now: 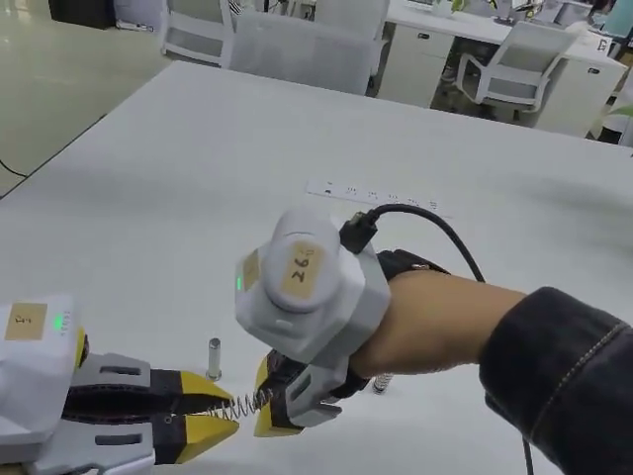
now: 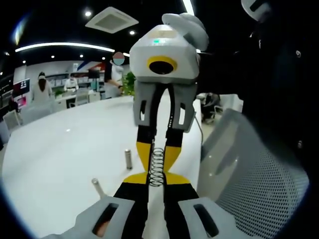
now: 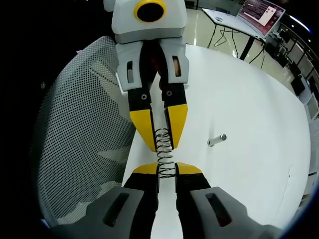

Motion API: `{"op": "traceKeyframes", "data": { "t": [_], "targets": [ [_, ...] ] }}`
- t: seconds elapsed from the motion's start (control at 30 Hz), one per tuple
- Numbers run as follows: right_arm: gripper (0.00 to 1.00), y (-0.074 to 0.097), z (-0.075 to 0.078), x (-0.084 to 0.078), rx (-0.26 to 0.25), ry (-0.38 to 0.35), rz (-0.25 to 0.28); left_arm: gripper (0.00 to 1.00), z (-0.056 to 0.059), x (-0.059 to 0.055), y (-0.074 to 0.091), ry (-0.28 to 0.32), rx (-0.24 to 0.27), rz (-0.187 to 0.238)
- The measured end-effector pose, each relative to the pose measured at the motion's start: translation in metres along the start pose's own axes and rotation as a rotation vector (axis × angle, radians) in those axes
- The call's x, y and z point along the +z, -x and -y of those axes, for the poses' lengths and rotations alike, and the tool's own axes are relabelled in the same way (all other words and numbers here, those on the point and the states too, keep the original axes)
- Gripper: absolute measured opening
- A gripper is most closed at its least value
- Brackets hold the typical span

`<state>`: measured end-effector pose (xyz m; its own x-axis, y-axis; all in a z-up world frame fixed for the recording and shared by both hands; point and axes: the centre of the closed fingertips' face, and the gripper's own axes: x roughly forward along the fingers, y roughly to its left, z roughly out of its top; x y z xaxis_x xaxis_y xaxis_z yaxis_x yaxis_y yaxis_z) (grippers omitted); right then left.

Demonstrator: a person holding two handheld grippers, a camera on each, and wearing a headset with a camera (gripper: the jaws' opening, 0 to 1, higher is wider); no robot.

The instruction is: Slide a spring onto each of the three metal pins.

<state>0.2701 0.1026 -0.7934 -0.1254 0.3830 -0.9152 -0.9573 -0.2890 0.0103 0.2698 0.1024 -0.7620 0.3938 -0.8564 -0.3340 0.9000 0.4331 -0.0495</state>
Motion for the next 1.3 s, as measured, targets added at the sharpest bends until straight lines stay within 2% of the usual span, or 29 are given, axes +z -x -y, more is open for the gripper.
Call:
{"op": "traceKeyframes", "data": {
  "t": [0.67,1.3],
  "targets": [
    [0.08,0.011,-0.002,0.018,-0.019,0.009,0.055,0.03,0.000,-0.008,-0.002,0.022,-0.007,-0.021],
    [0.08,0.014,-0.005,0.035,-0.017,0.053,0.052,0.03,0.001,-0.013,-0.005,0.040,-0.022,-0.032]
  ]
}}
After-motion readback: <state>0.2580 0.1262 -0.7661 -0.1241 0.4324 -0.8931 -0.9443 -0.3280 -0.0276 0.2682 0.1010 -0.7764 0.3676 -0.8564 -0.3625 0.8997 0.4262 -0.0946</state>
